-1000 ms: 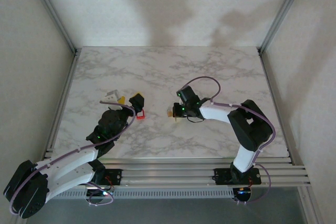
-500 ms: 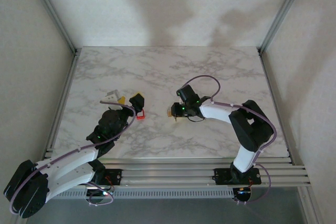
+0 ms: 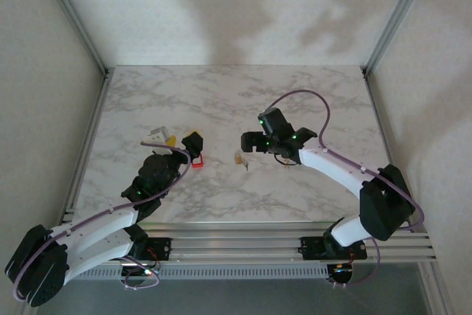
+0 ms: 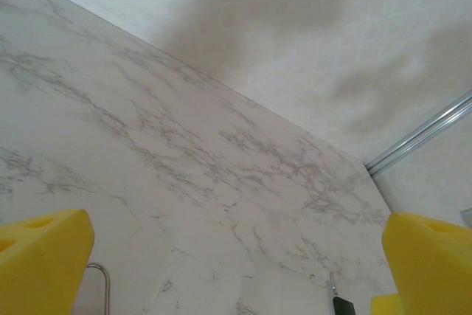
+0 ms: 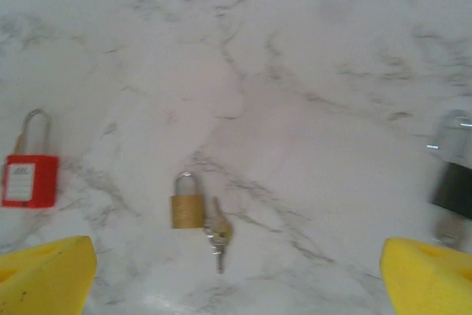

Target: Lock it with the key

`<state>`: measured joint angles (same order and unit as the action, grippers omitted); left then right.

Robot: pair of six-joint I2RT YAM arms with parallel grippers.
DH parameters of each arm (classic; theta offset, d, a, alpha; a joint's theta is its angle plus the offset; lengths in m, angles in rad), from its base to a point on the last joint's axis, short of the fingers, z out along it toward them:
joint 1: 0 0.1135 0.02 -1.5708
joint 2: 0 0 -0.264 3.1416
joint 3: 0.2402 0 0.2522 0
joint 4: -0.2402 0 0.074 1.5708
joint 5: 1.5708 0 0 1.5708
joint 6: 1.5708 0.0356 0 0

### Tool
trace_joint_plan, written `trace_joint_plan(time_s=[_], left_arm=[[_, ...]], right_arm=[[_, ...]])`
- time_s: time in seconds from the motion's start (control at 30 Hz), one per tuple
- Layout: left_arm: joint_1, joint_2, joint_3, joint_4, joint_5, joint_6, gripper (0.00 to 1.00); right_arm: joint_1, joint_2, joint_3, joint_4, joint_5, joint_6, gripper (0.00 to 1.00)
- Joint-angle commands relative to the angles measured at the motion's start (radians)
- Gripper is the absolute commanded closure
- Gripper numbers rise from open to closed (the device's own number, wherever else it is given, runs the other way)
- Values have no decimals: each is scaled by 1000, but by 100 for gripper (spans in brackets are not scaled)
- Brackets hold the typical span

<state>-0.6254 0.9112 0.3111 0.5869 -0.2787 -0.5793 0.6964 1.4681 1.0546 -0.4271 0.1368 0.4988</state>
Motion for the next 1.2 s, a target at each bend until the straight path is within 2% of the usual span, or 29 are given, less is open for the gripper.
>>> trace_joint_plan(time_s=[0.0, 0.17, 0.43, 0.6, 0.9, 1.0, 1.17], left_arm=[[-10, -7, 0, 5, -14, 4, 1], [-11, -6, 0, 5, -13, 4, 0], [-12, -14, 1, 1, -12, 7, 0], [-13, -14, 3, -2, -14, 10, 0], [-14, -7, 6, -6, -15, 15, 1], [-16, -2, 10, -8, -14, 16, 0], [-14, -2, 10, -12, -19, 19, 1]], right_arm=[[-3, -13, 33, -191, 168, 19, 1], [-40, 12, 43, -274, 221, 74, 1], [-131, 120, 57, -298, 129, 120, 1], [-152, 193, 81, -291, 106, 120, 1], [-196, 285, 115, -259, 84, 91, 11], [-204, 320, 131, -251, 65, 73, 18], [-218, 346, 127, -221, 58, 61, 23]])
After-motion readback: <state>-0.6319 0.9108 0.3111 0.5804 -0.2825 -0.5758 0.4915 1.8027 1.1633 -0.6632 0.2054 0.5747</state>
